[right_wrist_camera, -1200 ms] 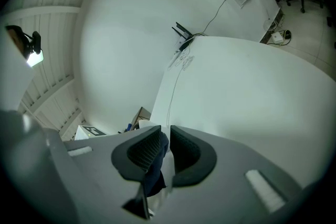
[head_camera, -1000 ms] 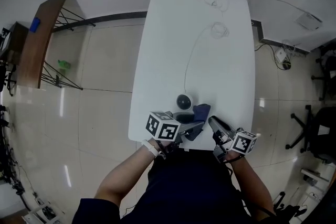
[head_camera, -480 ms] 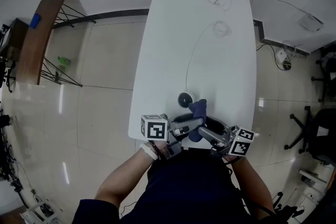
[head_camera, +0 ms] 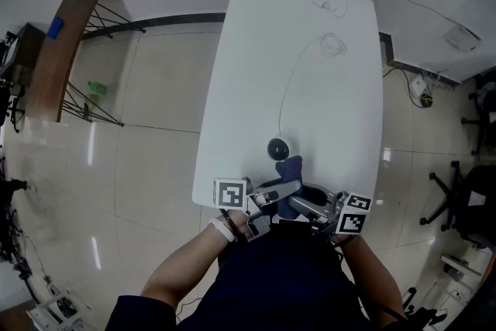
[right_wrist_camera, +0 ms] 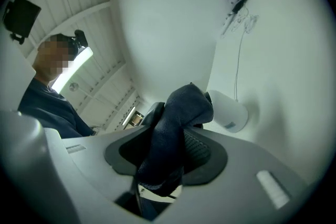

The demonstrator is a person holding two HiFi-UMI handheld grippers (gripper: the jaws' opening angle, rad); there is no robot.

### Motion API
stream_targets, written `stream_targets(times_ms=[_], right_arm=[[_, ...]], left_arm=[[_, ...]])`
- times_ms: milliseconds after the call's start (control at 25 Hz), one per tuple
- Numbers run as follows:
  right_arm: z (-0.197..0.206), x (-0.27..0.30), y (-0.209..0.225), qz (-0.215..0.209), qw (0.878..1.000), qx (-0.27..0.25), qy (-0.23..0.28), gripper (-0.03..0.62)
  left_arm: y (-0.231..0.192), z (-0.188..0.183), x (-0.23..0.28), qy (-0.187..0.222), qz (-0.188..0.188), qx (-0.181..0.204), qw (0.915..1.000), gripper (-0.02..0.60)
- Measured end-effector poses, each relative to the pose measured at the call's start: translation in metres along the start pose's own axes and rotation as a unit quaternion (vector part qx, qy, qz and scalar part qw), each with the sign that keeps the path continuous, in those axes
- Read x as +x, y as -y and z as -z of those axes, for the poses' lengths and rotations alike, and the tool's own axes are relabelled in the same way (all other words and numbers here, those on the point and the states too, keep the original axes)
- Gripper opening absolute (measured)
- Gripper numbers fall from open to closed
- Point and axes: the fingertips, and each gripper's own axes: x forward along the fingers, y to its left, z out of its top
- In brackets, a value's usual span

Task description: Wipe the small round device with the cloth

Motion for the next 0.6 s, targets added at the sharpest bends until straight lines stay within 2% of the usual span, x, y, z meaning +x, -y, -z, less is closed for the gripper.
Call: stream_targets(times_ms=[120,200,280,360,440,480,560,600], right_arm=[[-0.001,-0.004,0.004,0.005,1.000,0.007,0.009,0.115],[-0.013,-0.013,0.014,0.027,0.999,0.011,0.031,0.103],[-0.031,-0.026,0.030,0.065,0.997,0.005,0.051,0.100],[-0.049,-0.037,0.051,0.122,0.991,-0.034,0.042,0.100],[-0.062,-0.042,0.076,0.181,0.978,-0.101,-0.005,0.100],[-0.066,-0.043,0.089,0.207,0.968,-0.140,-0.039,0.100],[-0.069,-0.037,0.116,0.244,0.936,-0.225,-0.118,0.100],[-0.070,-0.031,0.128,0.255,0.914,-0.272,-0.161,0.100]], left_arm=[[-0.003,-0.004,-0.005,-0.008,-0.014,0.059,0.9982,0.251],[-0.007,-0.008,-0.014,-0.002,-0.024,0.078,0.9967,0.256],[-0.011,-0.017,-0.025,0.013,-0.042,0.091,0.9949,0.256],[-0.016,-0.029,-0.037,0.024,-0.080,0.133,0.9875,0.247],[-0.024,-0.039,-0.047,0.021,-0.130,0.194,0.9721,0.214],[-0.028,-0.041,-0.051,0.010,-0.157,0.226,0.9614,0.212],[-0.039,-0.038,-0.055,-0.029,-0.209,0.283,0.9357,0.213],[-0.044,-0.035,-0.057,-0.049,-0.232,0.306,0.9221,0.214]])
